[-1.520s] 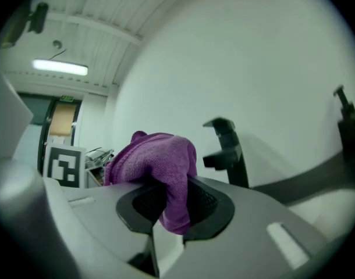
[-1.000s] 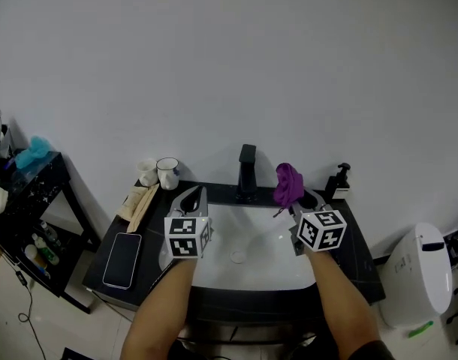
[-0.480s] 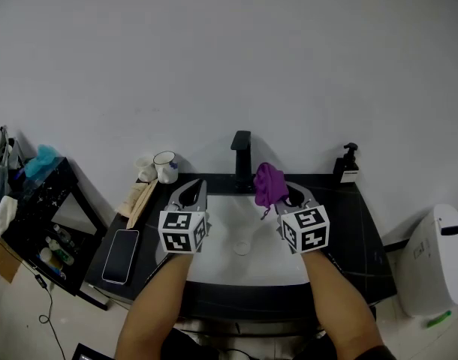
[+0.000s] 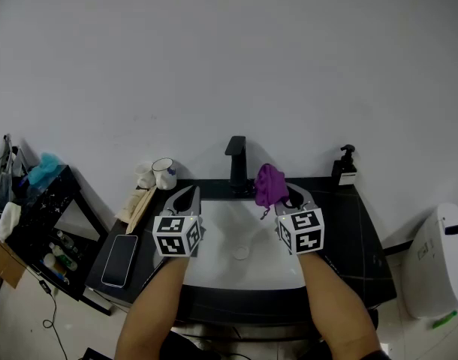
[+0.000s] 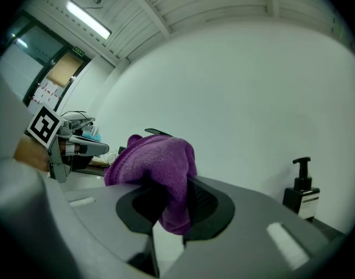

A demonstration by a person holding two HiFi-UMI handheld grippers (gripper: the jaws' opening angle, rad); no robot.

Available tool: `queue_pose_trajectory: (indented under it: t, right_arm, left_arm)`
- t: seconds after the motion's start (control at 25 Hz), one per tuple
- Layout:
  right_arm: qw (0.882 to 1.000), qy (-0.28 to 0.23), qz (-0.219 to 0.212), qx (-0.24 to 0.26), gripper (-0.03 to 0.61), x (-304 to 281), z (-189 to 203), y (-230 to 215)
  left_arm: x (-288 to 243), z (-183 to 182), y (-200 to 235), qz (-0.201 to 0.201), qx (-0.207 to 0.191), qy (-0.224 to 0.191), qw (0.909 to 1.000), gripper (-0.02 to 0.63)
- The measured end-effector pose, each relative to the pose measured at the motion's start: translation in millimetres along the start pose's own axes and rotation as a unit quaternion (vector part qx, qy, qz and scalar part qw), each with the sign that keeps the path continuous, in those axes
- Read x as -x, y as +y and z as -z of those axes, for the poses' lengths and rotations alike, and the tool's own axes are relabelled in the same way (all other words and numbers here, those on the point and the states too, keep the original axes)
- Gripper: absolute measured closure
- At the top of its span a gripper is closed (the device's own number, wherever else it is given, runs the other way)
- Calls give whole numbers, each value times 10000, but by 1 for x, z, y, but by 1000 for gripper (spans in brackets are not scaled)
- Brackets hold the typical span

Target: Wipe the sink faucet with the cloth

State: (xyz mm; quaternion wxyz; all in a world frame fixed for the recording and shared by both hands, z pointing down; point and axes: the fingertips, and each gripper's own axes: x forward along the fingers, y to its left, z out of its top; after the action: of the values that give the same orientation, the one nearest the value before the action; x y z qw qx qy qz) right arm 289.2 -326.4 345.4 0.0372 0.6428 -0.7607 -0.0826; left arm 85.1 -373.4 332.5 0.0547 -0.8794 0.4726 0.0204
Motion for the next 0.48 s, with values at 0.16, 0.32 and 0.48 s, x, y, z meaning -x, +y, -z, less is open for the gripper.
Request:
queue_pose_trajectory:
  t: [0.16,0.32,0.48]
  right_arm:
    - [10000,-25,0,2,506,-1,0,0]
    - [10000,-5,-22,23,506,-2,1,1]
    - [10000,-5,-23,90,505,-3,2,2]
  left_arm:
    - [0,-2,-3,46,-41,-25,10000,595]
    - [-1,-3,-5,79,-73,-32,9999,595]
    - [-2,-4,-4,85,-72,-47,9999,595]
